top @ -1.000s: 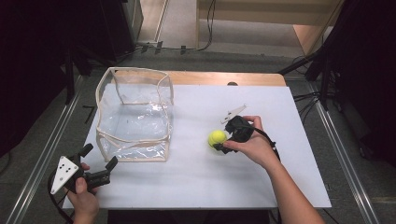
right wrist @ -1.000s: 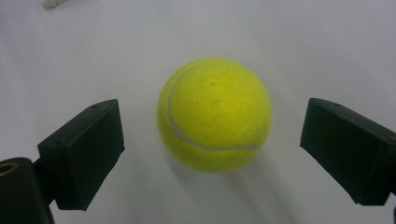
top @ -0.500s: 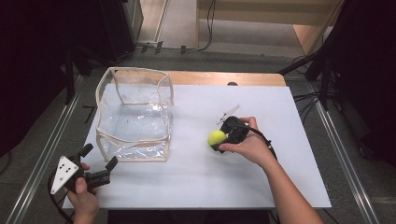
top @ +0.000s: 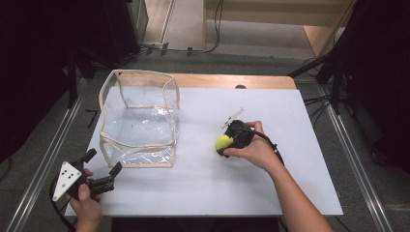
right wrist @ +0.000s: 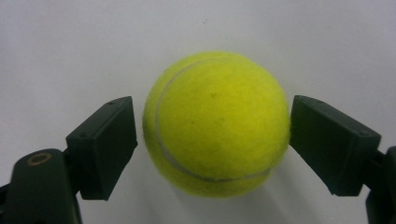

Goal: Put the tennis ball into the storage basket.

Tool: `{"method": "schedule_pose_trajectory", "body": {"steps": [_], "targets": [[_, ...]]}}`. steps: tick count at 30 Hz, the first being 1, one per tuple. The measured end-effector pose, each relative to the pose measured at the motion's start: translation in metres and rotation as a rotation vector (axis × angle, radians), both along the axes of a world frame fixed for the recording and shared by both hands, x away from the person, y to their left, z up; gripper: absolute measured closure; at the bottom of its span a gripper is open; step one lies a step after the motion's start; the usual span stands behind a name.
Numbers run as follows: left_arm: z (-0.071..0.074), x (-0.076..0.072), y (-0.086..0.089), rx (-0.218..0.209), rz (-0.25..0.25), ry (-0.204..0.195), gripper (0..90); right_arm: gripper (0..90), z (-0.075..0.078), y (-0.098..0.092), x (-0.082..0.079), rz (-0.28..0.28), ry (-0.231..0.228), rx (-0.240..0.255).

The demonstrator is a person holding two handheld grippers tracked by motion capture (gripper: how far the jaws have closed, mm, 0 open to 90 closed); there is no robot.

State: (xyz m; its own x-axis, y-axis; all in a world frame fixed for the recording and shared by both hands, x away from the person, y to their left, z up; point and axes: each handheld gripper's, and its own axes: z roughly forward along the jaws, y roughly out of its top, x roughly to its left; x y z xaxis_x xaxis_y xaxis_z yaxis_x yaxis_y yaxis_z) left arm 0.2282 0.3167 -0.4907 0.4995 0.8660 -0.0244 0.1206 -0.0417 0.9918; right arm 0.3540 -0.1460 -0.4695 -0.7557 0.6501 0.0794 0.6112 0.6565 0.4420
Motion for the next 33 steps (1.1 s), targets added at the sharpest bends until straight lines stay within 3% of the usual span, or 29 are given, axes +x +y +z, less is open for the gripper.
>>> {"method": "schedule_pose_trajectory", "body": {"steps": [13, 33], "targets": [[0.0, 0.0, 0.0, 0.001, -0.002, 0.0, 0.0, 22.5, -0.003, 0.005, 0.003, -0.017, 0.021, -0.031], [0.0, 0.0, 0.0, 0.001, -0.004, 0.001, 0.0, 23.0, 0.007, 0.007, 0.006, -0.002, 0.014, -0.063]]}}
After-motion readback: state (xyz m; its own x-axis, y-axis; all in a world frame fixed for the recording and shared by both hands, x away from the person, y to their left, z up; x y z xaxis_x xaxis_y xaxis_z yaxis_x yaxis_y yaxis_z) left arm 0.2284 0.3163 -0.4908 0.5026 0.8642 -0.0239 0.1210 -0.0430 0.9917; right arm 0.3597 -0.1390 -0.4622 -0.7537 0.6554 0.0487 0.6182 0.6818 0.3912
